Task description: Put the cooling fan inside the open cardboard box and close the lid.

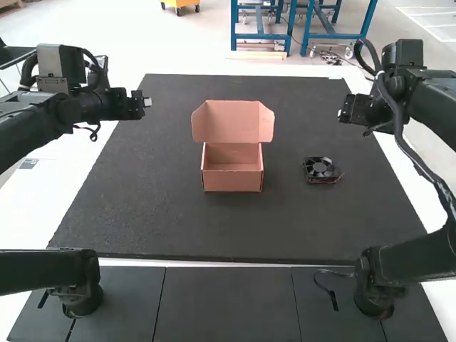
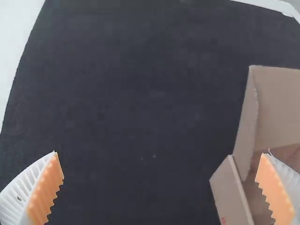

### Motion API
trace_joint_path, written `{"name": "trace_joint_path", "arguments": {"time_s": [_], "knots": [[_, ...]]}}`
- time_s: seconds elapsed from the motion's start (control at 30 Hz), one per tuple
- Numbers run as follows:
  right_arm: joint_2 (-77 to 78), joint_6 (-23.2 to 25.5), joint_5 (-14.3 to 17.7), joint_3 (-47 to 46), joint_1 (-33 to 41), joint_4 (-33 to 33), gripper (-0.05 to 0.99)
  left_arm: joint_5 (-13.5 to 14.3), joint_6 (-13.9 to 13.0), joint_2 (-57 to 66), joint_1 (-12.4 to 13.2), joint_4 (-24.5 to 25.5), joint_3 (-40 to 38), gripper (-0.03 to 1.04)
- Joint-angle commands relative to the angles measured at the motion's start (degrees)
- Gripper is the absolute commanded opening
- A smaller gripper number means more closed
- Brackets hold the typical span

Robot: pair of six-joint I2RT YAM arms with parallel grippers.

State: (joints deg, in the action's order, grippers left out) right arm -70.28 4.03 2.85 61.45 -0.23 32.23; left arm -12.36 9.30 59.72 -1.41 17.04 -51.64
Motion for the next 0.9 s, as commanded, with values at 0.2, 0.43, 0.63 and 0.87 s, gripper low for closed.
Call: {"name": "trace_joint_path", "arguments": {"time_s": [0.2,0.43,0.63,0.87], "knots": [[-5.74,-4.65,0.66,3.94,-1.09,0.73,0.91,-10.23,1.51,-2.77,-6.85,1.51,-0.39,0.97],[-6.1,-6.58,0.22,-1.42,-3.64,-3.75,0.91,-4.43,4.32,-3.47,-14.59,0.98,1.28,0.97],[-7.85,-11.5,-0.48,-6.78,-4.87,-7.27,0.9,-2.05,5.73,-6.37,-15.9,1.6,3.56,0.97],[-14.09,-12.56,-0.57,-6.34,-5.22,-7.36,0.9,-2.05,6.17,-7.17,-14.5,0.98,4.0,0.97]]}}
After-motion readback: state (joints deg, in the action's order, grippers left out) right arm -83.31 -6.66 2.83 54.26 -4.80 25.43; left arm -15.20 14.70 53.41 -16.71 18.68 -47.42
